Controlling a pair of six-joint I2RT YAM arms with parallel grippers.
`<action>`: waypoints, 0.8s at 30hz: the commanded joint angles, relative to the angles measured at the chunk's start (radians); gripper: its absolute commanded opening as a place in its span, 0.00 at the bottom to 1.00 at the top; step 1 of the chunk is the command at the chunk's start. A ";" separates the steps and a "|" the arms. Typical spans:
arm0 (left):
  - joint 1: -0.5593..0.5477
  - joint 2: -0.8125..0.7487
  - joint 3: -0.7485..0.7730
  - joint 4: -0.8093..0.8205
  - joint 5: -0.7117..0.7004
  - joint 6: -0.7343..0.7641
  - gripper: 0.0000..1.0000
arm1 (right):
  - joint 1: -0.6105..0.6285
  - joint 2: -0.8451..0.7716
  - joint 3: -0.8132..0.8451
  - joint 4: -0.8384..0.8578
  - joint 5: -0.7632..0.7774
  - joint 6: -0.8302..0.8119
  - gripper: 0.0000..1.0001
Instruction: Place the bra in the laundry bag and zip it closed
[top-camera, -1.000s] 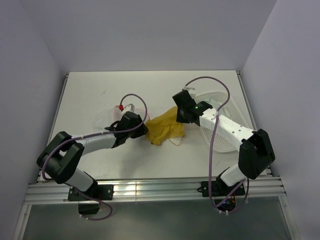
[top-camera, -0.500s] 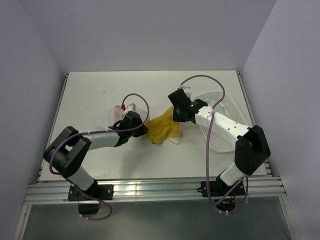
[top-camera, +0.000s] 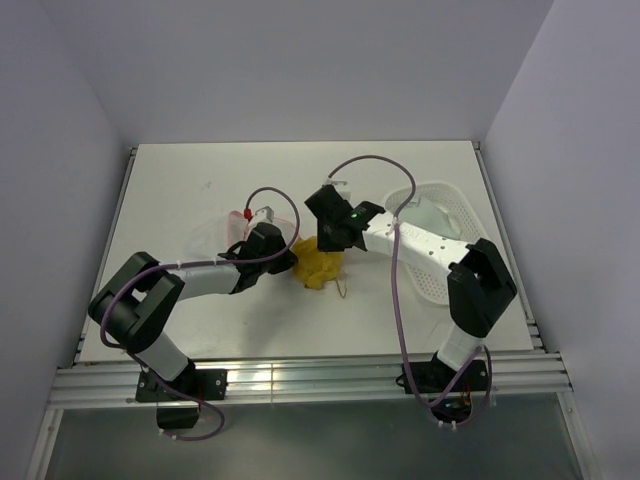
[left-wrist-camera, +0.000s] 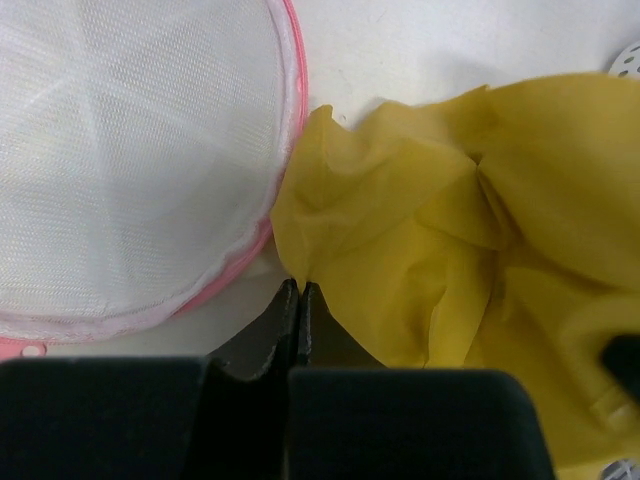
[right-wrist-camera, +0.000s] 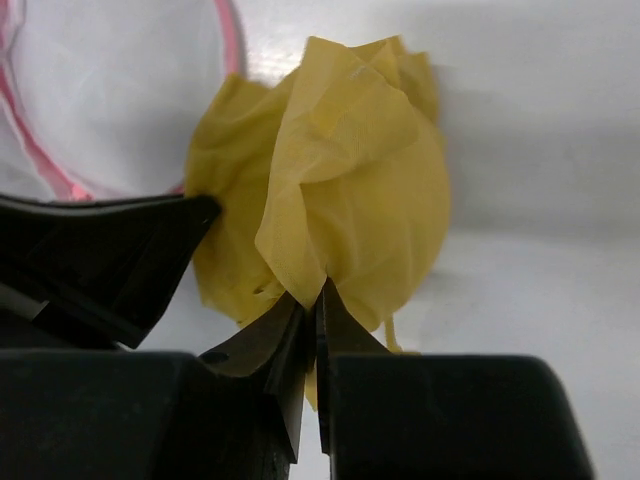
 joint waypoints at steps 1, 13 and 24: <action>-0.009 -0.002 0.033 0.048 0.020 0.008 0.00 | 0.026 0.028 0.030 0.062 -0.079 0.037 0.13; -0.014 -0.004 0.035 0.039 0.017 0.013 0.00 | 0.034 0.043 0.053 0.134 -0.195 0.057 0.48; -0.014 -0.020 0.016 0.039 0.012 0.010 0.02 | -0.016 -0.008 0.037 0.103 -0.075 0.057 0.20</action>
